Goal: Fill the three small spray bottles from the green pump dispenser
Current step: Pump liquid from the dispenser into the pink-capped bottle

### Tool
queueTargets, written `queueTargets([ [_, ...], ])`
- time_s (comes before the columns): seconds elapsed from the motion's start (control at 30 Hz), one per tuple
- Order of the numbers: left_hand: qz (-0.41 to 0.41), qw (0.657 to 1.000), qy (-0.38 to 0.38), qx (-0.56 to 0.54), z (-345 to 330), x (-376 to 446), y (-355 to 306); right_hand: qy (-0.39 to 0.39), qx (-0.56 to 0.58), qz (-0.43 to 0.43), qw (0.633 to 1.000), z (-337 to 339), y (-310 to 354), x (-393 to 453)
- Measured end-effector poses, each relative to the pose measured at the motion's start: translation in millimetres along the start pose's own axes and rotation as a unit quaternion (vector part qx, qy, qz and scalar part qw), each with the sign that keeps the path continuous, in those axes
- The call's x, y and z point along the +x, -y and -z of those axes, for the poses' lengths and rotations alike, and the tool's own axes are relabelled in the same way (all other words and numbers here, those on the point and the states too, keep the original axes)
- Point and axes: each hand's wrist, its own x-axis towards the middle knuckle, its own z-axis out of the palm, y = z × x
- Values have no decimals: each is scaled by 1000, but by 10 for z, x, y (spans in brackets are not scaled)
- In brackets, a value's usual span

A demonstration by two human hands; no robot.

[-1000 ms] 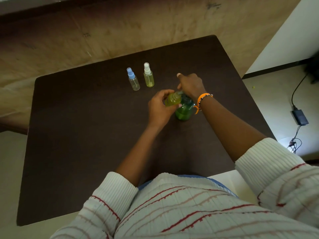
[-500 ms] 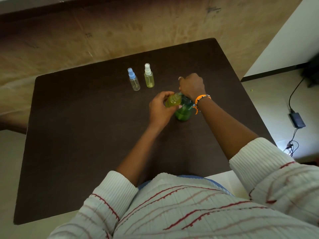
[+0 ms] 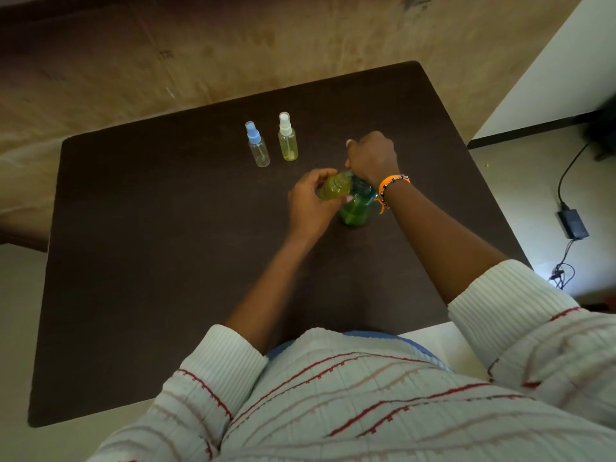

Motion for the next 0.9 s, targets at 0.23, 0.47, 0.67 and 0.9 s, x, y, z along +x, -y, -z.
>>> queueTargets([
  [0.23, 4, 1000, 3, -2, -18, 31, 6, 20, 15, -15, 1000, 1, -29, 47],
  [0.47, 2, 1000, 2, -13, -5, 32, 1, 120, 179, -102, 971, 59, 24, -9],
  [0.67, -4, 1000, 2, -9, 5, 16, -18, 155, 299, -122, 934, 270, -9, 10],
  [0.9, 18, 1000, -4, -13, 86, 24, 13, 10, -15, -28, 999, 349, -697, 218],
])
